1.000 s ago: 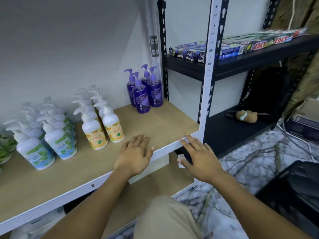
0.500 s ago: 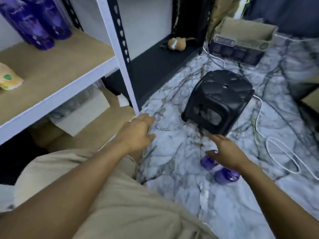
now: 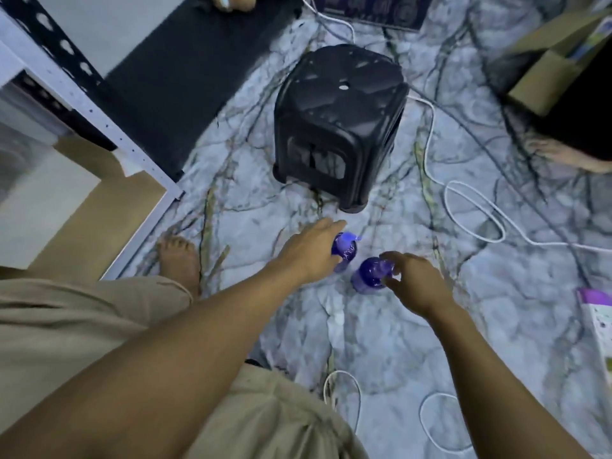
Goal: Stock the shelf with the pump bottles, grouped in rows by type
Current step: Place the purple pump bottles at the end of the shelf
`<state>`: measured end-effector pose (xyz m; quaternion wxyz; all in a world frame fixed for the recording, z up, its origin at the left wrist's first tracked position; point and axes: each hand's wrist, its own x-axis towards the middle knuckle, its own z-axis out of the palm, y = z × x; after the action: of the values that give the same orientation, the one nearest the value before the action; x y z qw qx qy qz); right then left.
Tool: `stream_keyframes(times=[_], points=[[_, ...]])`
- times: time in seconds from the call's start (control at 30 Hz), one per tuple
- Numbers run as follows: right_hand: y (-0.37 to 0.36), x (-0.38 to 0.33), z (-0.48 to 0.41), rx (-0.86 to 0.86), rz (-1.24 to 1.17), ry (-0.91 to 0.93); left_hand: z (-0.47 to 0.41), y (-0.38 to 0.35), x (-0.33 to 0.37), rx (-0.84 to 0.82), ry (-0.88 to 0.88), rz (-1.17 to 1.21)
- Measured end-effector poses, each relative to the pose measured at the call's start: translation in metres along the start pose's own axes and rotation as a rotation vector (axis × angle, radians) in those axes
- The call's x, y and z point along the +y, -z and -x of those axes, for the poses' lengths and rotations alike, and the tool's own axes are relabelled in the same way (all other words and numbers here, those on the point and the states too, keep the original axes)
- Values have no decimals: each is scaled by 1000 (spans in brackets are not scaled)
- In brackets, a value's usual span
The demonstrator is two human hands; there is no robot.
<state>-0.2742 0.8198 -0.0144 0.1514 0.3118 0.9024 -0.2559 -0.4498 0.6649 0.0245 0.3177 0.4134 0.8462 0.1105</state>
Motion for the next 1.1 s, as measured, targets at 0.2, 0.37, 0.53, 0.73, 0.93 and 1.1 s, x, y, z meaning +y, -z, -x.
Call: stream_keyframes(times=[0.2,0.37,0.53,0.73,0.93,1.1], points=[[-6,1,-7,167,274,89,-38,-20,9,-111,-98,-239],[-6,-7,-9,122,331,95,-39,-19,6,51,-147,-298],[0,-28,-7,8,415,96,-25,-4,-20,21,-84,-242],[25,-78,-2,22,363,130,17,49,-52,-15,47,-68],[75,-169,5,96,291,282,93,129,-85,141,118,-83],[123,-267,18,221,206,461,170,209,-112,347,158,-131]])
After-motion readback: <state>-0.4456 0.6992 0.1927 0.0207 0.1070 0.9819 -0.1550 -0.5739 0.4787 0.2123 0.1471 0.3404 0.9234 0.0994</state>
